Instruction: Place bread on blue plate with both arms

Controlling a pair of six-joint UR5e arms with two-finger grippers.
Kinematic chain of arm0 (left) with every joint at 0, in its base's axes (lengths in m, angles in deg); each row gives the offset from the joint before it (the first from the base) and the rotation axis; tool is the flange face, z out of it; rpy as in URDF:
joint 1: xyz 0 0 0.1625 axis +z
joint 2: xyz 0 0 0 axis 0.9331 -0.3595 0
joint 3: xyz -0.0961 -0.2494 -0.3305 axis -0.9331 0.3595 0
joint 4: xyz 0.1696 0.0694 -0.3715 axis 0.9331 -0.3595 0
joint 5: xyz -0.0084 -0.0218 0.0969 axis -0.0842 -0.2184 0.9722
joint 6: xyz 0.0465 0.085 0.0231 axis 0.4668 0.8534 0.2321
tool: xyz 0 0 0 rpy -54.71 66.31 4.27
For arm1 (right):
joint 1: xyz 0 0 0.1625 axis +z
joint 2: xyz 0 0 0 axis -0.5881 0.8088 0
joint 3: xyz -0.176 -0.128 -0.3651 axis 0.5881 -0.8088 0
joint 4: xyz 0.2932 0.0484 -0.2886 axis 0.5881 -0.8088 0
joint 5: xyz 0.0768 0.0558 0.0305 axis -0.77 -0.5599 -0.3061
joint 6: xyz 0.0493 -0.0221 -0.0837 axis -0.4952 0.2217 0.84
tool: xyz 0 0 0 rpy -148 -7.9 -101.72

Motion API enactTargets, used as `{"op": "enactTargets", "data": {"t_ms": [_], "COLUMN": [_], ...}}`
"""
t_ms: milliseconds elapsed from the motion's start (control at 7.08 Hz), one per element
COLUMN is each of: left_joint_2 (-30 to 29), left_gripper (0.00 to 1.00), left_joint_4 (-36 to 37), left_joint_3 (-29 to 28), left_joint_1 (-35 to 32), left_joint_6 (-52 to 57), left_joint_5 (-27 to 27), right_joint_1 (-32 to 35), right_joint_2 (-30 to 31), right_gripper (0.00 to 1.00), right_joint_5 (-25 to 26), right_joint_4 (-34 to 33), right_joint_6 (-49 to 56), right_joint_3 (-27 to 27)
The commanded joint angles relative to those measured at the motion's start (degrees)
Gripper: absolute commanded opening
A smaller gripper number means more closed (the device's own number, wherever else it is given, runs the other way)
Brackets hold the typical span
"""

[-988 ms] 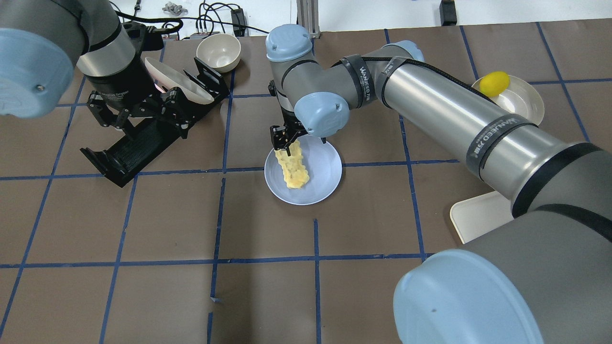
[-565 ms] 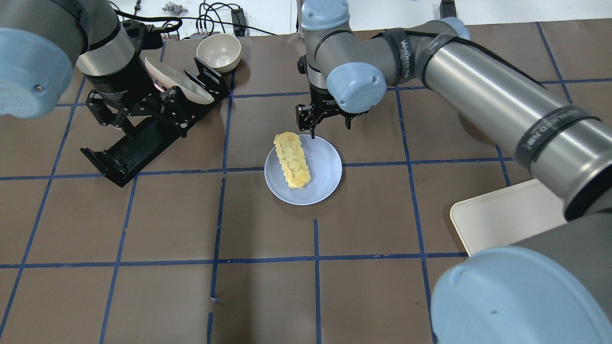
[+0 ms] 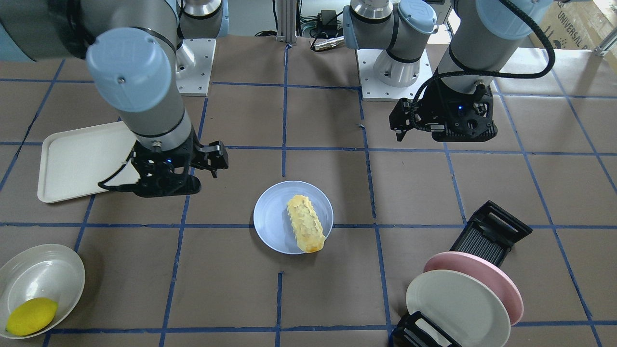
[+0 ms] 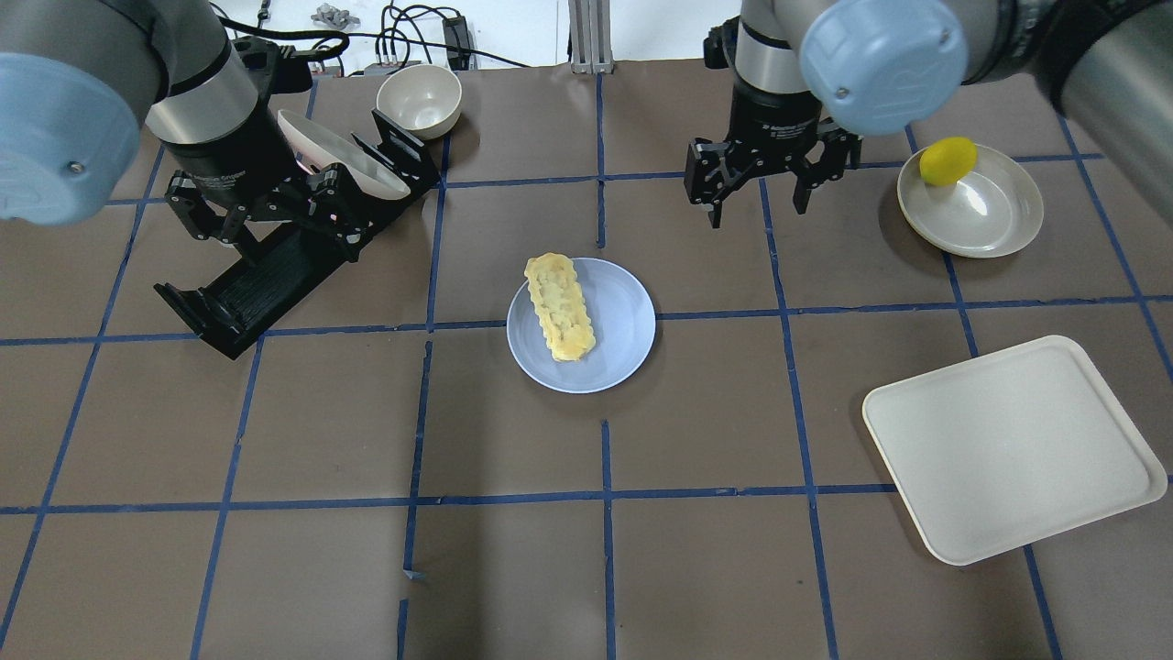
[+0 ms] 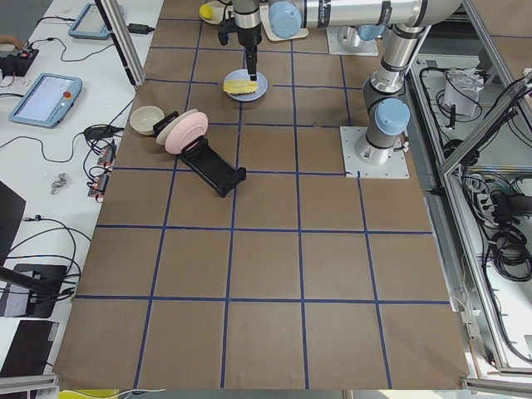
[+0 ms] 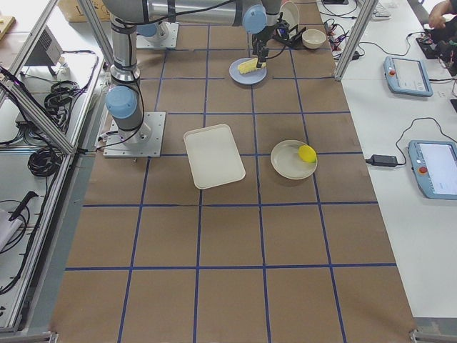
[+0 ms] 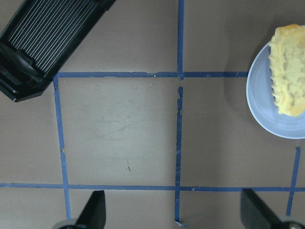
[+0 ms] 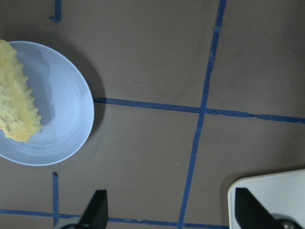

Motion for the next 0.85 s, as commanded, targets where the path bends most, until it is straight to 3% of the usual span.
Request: {"op": "enactTargets", "data": {"t_ms": [0, 706], "left_joint_2": [0.8, 2.3], "left_gripper": [1.00, 1.00], "left_joint_4": [-0.2, -2.6], "left_joint_3": [0.4, 1.5], "left_joint_1": [-0.1, -0.6], "left_joint_6": [0.0, 0.0], "left_joint_5": [0.2, 0.0], "right_joint_1": [-3.1, -2.9], "right_joint_2": [3.3, 4.7], "right_gripper": [0.96, 0.96], "right_joint_5": [0.7, 0.3], "right_joint_4": [2.6, 2.7], "right_joint_6": [1.3, 1.4], "right_joint_3": [1.9, 3.2]}}
